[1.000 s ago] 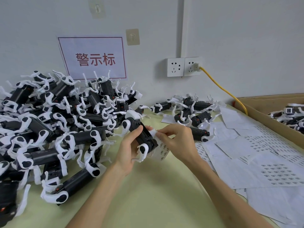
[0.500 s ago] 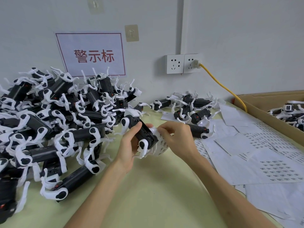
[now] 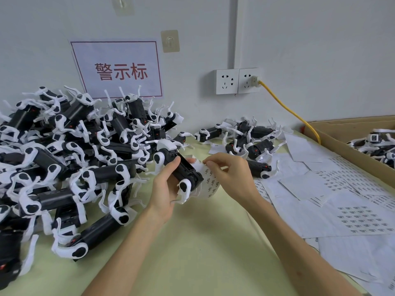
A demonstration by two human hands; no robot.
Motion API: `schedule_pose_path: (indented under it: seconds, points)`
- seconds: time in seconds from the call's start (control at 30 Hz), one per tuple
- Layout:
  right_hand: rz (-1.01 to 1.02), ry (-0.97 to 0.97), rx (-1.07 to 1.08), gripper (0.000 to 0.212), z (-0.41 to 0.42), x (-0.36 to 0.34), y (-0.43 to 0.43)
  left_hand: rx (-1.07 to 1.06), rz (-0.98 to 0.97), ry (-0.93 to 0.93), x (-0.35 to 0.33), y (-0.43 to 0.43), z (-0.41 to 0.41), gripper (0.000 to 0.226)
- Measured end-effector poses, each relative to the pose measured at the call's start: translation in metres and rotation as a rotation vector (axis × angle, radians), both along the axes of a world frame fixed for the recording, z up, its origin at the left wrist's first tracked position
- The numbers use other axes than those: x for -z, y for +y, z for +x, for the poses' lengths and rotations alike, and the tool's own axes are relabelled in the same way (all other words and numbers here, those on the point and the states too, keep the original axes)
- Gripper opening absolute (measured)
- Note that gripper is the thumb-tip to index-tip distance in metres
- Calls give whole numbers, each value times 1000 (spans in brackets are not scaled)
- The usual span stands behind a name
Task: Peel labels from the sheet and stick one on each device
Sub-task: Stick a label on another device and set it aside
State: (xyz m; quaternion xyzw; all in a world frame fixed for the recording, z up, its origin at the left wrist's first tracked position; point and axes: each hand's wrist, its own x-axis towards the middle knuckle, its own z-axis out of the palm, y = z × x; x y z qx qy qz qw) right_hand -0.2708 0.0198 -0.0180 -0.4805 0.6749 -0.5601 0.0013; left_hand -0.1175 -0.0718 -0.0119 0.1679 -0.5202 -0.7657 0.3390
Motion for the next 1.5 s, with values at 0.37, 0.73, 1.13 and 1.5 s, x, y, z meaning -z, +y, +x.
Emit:
schedule_pose_path:
  seconds: [0.37,0.73,1.13,1.5]
  points:
    - [-27,19,34,7,0,0,1,31,11,-38,4,1,-3,34]
    - [-50,-116,59,18,-4,-5,3,30,-2,-44,6,0,-3,36]
    - [-31,-122,18,13,-4,-5,3,33,2,-42,7,0,-5,32]
    - [18,-71,4,10,0,-5,4,39,46,-18,8,-1,-5,34]
